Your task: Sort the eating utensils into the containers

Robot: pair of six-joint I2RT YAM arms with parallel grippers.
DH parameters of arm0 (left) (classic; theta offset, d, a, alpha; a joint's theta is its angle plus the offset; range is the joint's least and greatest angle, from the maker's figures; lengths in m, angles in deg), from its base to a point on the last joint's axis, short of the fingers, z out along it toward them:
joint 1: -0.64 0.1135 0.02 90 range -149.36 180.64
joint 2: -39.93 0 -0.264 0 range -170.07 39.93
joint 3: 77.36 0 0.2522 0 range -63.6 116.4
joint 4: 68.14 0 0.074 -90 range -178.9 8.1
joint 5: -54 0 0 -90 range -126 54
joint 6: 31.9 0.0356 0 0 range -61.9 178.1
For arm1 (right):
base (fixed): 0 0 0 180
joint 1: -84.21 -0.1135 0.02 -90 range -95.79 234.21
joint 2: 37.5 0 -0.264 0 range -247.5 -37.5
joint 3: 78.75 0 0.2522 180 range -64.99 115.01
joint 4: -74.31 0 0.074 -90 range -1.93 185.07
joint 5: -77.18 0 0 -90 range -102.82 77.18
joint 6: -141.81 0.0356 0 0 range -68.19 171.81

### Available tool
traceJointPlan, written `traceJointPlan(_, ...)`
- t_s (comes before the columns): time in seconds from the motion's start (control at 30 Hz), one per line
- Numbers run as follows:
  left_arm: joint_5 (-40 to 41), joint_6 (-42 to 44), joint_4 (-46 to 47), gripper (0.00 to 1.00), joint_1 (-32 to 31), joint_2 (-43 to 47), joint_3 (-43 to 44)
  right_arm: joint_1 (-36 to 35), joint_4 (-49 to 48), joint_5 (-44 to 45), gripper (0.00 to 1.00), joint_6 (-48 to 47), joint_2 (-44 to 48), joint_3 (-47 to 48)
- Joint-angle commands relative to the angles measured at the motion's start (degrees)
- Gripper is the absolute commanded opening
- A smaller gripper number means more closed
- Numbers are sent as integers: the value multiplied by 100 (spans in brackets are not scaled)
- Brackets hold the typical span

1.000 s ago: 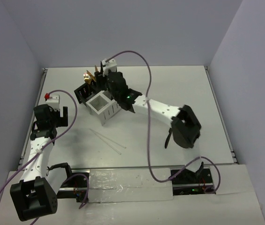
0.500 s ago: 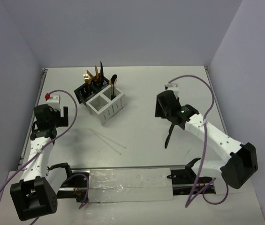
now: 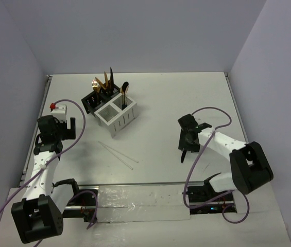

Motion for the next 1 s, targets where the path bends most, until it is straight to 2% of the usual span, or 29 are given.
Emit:
traceJointPlan(0.0, -110, -17, 287, 99, 48, 85, -4, 242, -592, -267, 58, 30, -274, -83)
traceJointPlan(0.23, -155, -25, 243, 99, 48, 59, 13, 489, -865, -320, 53, -23, -652, -100)
traceJointPlan(0.37, -93, -8, 287, 99, 57, 59, 5, 489, -585, -154, 51, 21, -855, -39)
traceJointPlan(0.53, -84, 1, 296, 99, 48, 77, 22, 463, -321, -277, 51, 21, -442, -57)
traceJointPlan(0.67, -84, 10, 313, 99, 57, 94, 5, 446, -259, -390, 49, -23, -747, -13)
traceJointPlan(0.8, -84, 10, 305, 99, 66, 94, 22, 332, -145, -329, 32, -58, -1056, 136)
traceJointPlan(0.83, -84, 10, 296, 99, 57, 85, 31, 296, -145, -329, 16, -67, -1074, 145)
traceJointPlan(0.9, -93, 19, 305, 99, 66, 77, 31, 218, -145, -259, 0, -58, -1101, 154)
traceJointPlan(0.97, -84, 19, 305, 99, 66, 68, 40, 165, -180, -232, 0, -111, -1118, 172)
